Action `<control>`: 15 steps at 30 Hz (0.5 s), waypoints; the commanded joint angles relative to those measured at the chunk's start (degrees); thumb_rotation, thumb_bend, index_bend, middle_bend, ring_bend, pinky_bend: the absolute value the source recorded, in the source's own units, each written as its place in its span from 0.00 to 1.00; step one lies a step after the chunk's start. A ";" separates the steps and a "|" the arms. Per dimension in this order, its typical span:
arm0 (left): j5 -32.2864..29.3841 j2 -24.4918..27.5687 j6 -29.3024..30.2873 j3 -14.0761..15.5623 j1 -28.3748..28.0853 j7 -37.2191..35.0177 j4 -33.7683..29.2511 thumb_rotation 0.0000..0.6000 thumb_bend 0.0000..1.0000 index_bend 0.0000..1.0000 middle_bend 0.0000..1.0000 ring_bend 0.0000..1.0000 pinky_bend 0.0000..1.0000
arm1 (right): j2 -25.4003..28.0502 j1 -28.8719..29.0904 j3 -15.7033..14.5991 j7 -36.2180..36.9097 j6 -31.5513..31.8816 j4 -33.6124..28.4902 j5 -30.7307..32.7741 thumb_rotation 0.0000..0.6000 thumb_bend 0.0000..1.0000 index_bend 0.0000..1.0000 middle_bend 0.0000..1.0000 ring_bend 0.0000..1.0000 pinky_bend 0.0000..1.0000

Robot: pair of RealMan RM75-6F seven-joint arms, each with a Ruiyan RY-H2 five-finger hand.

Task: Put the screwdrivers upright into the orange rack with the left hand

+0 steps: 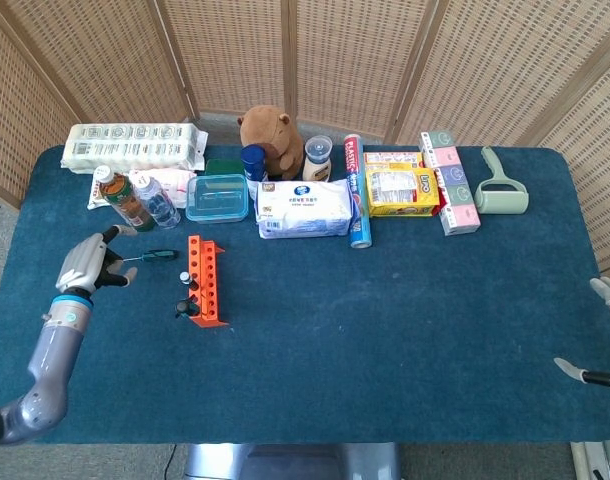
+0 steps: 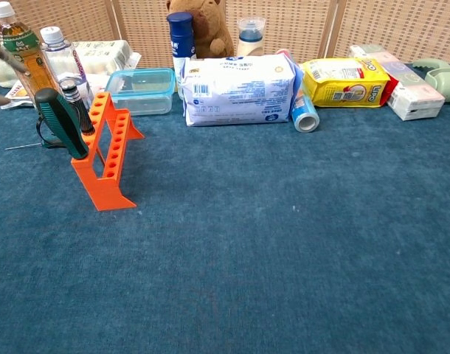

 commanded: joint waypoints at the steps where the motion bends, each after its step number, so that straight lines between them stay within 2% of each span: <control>1: -3.05 -6.04 1.30 1.02 -1.37 4.10 7.47 1.00 0.33 0.28 1.00 1.00 1.00 | -0.06 0.11 0.07 -0.05 -0.23 0.05 0.24 1.00 0.00 0.02 0.02 0.00 0.00; 9: -5.36 -14.36 -1.66 0.23 -3.05 8.86 18.50 1.00 0.35 0.29 1.00 1.00 1.00 | -0.09 0.43 0.12 -0.25 -1.27 0.00 1.05 1.00 0.00 0.02 0.02 0.00 0.00; 15: -6.15 -17.87 -3.77 -0.93 -4.06 11.28 23.10 1.00 0.35 0.29 1.00 1.00 1.00 | -0.02 0.42 0.23 -0.15 -1.56 0.08 1.64 1.00 0.00 0.02 0.02 0.00 0.00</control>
